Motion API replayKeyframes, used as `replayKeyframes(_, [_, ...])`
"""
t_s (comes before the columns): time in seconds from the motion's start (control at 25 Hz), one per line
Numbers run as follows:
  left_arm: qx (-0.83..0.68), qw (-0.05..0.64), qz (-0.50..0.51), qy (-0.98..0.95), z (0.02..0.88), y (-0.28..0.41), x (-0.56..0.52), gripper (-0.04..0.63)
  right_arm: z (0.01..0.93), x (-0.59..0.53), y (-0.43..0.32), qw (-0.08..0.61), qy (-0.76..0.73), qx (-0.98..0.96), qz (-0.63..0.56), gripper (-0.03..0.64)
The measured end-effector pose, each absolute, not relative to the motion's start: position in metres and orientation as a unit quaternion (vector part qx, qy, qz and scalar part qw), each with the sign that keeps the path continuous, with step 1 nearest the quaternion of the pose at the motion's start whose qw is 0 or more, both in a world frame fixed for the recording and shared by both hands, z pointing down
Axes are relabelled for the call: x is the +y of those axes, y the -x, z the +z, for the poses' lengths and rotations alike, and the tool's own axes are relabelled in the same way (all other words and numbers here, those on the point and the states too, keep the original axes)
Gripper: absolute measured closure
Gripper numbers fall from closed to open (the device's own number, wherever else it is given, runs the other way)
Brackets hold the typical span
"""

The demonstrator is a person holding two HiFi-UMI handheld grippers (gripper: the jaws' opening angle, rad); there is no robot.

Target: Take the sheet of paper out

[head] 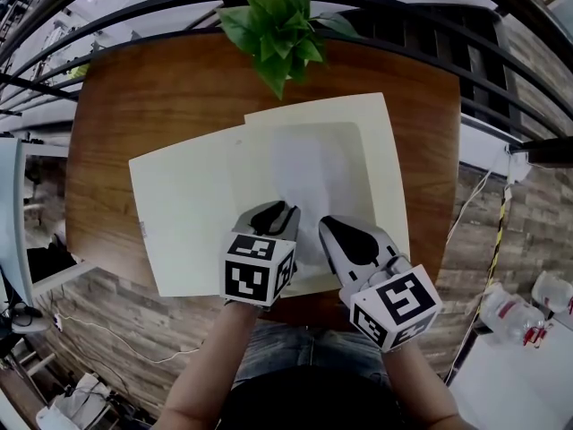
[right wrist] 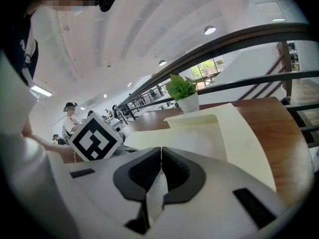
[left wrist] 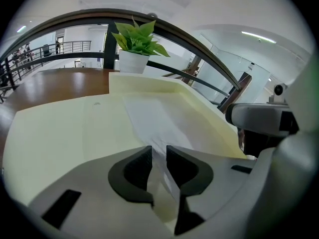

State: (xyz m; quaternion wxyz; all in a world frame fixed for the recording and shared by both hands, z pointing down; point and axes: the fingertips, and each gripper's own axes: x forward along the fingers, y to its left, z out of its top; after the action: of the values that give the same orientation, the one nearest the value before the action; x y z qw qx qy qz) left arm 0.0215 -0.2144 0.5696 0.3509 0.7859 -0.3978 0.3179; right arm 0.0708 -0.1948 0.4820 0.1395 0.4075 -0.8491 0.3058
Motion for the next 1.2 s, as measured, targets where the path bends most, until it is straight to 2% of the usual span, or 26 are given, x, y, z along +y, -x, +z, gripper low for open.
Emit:
replayKeyframes(0.24, [-0.402,0.338,0.326,-0.786,0.572,-0.016,-0.217,0.547,0.481,-0.193,-0.072,0.141,-0.404,-0.85,0.307,0.589])
replayKeyframes(0.44, [-0.397,0.337,0.326,-0.789,0.572,-0.014,-0.218,0.565,0.48,-0.191,-0.073,0.139,-0.4,-0.853,0.304,0.589])
replayKeyframes(1.2, [-0.419,0.371,0.28,-0.78,0.554,0.026,-0.205,0.574,0.479,-0.179,-0.064,0.154,-0.403,-0.847,0.31,0.589])
